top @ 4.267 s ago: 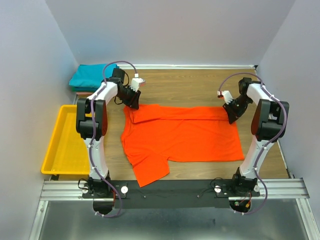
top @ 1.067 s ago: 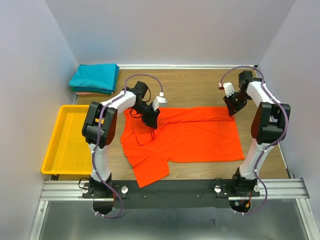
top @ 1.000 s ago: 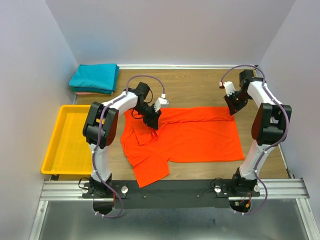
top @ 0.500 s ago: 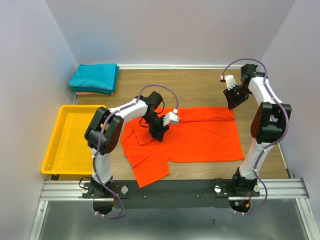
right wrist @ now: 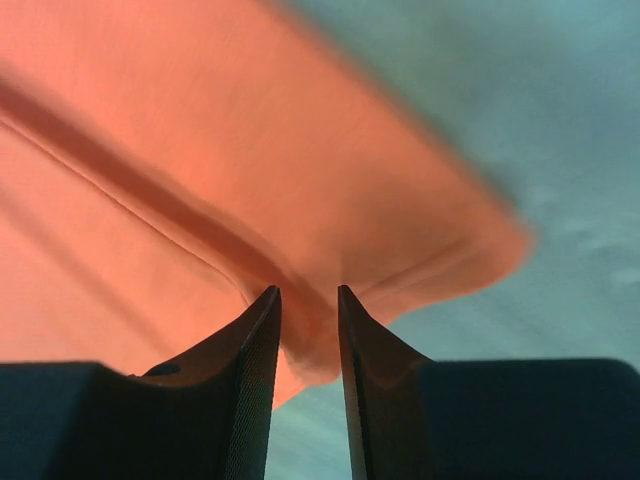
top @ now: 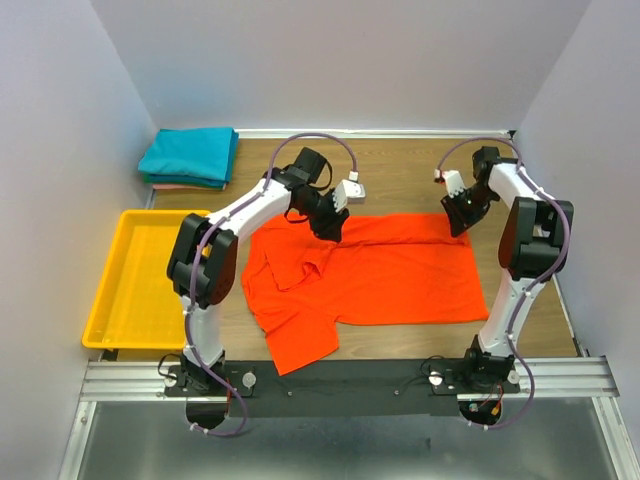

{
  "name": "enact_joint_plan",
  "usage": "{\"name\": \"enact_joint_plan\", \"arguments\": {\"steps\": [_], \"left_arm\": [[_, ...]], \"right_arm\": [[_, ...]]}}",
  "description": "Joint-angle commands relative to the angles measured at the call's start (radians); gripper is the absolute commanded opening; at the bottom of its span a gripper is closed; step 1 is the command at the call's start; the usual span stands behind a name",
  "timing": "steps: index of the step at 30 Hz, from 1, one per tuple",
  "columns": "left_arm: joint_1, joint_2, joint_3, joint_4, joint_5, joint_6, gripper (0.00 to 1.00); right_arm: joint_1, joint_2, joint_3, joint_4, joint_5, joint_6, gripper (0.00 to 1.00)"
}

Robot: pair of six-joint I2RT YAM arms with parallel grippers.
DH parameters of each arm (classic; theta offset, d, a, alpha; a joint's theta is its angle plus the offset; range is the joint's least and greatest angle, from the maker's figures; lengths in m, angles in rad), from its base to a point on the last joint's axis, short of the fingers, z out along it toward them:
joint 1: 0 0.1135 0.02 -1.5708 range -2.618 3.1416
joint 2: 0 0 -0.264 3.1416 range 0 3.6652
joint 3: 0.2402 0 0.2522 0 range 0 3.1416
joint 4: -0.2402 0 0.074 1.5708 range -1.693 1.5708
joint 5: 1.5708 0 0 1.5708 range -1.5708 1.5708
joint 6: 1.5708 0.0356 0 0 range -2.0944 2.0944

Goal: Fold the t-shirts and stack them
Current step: Fold the tshirt

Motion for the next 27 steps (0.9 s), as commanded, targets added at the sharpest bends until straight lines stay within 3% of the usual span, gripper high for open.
{"name": "enact_joint_plan", "arguments": {"steps": [1, 12, 27], "left_arm": [[0.014, 0.047, 0.063, 0.109, -0.035, -0.132, 0.46], [-0.009, 0.247, 0.259, 0.147, -0.011, -0.255, 0.45], [-0.092, 0.249, 0.113, 0.064, -0.138, -0.179, 0.39]], "right_arm": [[-0.004, -0.110, -0.098, -0.009, 0.016, -0.057, 0.36], [-0.004, -0.172, -0.193, -0.012, 0.045, -0.093, 0.31], [-0.002, -0.018, 0.071, 0.007, -0.108, 0.122, 0.36]]}}
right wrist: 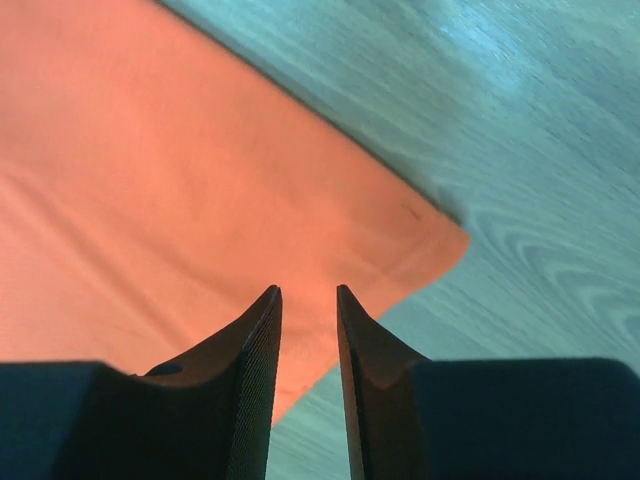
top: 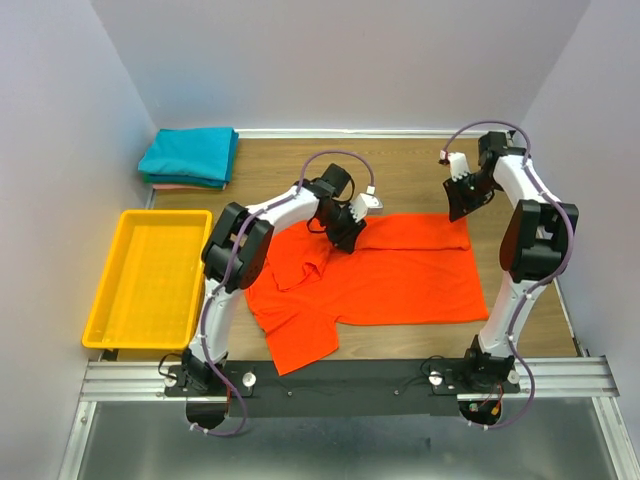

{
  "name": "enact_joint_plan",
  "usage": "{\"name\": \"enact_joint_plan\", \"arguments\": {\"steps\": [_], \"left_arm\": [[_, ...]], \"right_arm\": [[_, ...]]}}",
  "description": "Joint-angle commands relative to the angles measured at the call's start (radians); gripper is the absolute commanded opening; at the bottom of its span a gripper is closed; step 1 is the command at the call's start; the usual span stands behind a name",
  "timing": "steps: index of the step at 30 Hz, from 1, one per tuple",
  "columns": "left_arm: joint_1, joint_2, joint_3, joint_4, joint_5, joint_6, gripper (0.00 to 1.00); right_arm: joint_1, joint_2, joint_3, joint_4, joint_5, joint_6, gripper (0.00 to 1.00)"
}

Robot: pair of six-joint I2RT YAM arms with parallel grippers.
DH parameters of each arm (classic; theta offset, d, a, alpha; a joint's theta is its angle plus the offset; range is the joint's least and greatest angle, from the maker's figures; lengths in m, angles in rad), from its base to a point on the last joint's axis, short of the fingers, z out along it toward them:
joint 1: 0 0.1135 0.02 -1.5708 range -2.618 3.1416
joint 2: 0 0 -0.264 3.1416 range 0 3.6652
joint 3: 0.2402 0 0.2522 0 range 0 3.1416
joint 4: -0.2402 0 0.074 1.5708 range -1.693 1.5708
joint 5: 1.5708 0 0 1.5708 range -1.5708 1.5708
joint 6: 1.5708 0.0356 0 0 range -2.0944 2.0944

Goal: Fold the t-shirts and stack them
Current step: Fold the tshirt

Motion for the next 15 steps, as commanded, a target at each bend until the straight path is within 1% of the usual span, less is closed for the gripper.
{"name": "enact_joint_plan", "arguments": {"steps": [1, 4, 5, 6, 8, 9, 10, 15], "left_arm": [[-0.020, -0.042, -0.035, -0.047, -0.023, 0.033, 0.41], [0.034, -0.130, -0.034, -0.064, 0.026, 0.022, 0.49], [0.057, -0.165, -0.023, -0.070, 0.028, 0.022, 0.51], [0.099, -0.179, -0.018, -0.073, 0.017, 0.019, 0.54], [0.156, -0.196, 0.005, -0.090, 0.005, 0.016, 0.57], [0.182, -0.192, 0.015, -0.101, -0.012, 0.022, 0.58], [0.242, -0.185, 0.029, -0.112, -0.029, 0.025, 0.58], [0.374, -0.109, 0.103, -0.125, -0.124, 0.053, 0.59]], "right_arm": [[0.001, 0.061, 0.044, 0.013, -0.060, 0.078, 0.37], [0.007, 0.073, 0.053, 0.033, -0.040, 0.090, 0.39], [0.007, 0.079, 0.053, 0.039, -0.023, 0.089, 0.40], [0.007, 0.083, 0.053, 0.051, -0.012, 0.087, 0.40], [0.007, 0.087, 0.058, 0.067, 0.017, 0.089, 0.40], [0.007, 0.096, 0.063, 0.071, 0.021, 0.095, 0.40], [0.007, 0.104, 0.067, 0.080, 0.025, 0.098, 0.40], [0.008, 0.130, 0.092, 0.091, 0.037, 0.107, 0.40]]}}
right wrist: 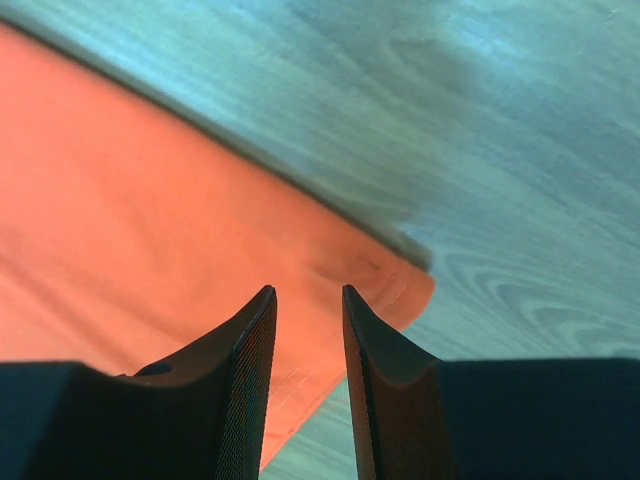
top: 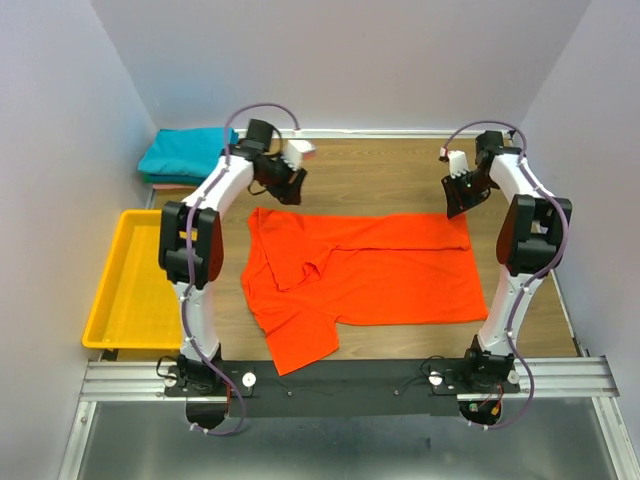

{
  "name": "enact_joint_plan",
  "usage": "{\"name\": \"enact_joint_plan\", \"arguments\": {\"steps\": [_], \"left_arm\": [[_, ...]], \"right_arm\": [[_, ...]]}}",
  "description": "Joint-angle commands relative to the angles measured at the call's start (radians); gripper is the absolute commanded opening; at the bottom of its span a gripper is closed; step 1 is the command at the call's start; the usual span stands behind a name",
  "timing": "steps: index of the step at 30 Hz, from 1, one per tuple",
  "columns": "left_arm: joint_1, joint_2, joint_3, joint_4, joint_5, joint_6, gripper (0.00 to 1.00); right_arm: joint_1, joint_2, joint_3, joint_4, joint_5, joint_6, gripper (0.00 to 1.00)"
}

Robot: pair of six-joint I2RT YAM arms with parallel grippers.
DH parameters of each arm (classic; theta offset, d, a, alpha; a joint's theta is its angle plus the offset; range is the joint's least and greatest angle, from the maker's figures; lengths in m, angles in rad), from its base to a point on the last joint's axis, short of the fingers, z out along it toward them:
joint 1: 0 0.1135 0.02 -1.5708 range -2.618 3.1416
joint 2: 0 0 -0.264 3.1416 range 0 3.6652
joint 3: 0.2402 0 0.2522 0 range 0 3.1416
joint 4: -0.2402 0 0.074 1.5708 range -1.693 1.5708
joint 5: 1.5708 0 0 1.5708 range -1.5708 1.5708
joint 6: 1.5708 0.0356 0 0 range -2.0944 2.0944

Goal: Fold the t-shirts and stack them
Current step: Fold the tshirt

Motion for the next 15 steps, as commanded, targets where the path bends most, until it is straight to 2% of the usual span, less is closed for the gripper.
{"name": "enact_joint_plan", "arguments": {"steps": [1, 8, 15], "left_arm": [[0.063, 0.051, 0.054, -0.050, -0.113, 0.028, 0.59], [0.140, 0.139, 0.123, -0.072, -0.181, 0.047, 0.61], [0.153, 0.153, 0.085, -0.110, -0.209, 0.103, 0.61]], "right_arm": [[0.008, 0.041, 0.035, 0.037, 0.033, 0.021, 0.40], [0.019, 0.050, 0.002, 0.051, 0.076, 0.008, 0.40], [0.019, 0.064, -0.021, 0.069, 0.124, -0.012, 0.40]]}}
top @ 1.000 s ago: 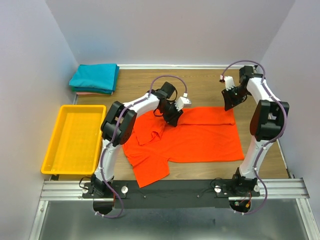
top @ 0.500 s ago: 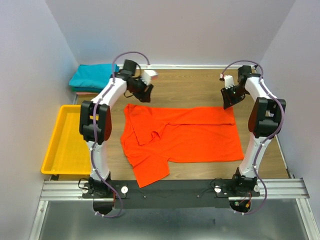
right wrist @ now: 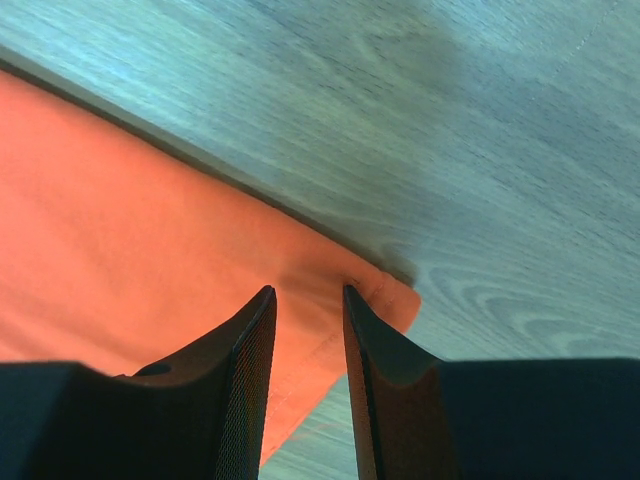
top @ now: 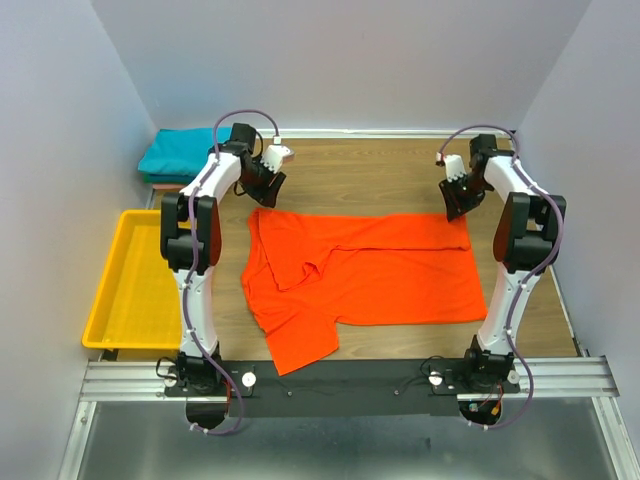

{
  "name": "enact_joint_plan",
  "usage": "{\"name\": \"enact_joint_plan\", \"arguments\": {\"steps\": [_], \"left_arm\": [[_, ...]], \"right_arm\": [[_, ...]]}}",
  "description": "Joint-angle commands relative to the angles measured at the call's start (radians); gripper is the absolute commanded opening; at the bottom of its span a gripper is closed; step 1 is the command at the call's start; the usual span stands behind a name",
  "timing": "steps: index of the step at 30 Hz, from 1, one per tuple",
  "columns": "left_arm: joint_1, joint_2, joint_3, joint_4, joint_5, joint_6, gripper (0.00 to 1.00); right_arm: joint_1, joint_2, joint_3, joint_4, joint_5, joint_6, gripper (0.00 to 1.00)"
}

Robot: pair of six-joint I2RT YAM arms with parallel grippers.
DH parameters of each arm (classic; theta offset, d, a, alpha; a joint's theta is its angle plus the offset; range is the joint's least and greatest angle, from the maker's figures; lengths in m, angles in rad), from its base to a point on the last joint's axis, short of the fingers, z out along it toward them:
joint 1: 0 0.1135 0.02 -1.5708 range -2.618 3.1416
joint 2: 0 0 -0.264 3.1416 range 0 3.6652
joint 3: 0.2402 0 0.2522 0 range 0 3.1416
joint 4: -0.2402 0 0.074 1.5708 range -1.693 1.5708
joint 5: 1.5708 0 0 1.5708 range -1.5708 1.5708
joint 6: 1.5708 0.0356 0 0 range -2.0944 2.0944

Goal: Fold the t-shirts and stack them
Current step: Fold the tshirt

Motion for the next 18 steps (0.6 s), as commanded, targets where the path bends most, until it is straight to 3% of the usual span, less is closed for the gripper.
{"name": "enact_joint_plan", "arguments": {"steps": [1, 8, 12, 13, 15, 18], "left_arm": [[0.013, 0.001, -0.022, -0.038, -0.048, 0.046, 0.61], [0.051, -0.005, -0.055, -0.071, -0.066, 0.077, 0.50], [0.075, 0.013, -0.039, -0.078, -0.074, 0.092, 0.24], [0.078, 0.015, -0.033, -0.066, -0.076, 0.087, 0.11], [0.083, 0.027, -0.009, -0.057, -0.082, 0.083, 0.00], [0.083, 0.050, 0.031, -0.037, -0.089, 0.064, 0.00]], "right_arm": [[0.005, 0.024, -0.016, 0.029, 0.055, -0.016, 0.40], [0.005, 0.035, -0.034, 0.044, 0.097, -0.027, 0.40], [0.005, 0.046, -0.041, 0.061, 0.127, -0.026, 0.40], [0.005, 0.050, -0.042, 0.072, 0.136, -0.025, 0.40], [0.005, 0.058, -0.045, 0.098, 0.169, -0.016, 0.40], [0.005, 0.070, -0.053, 0.128, 0.213, -0.006, 0.40]]}}
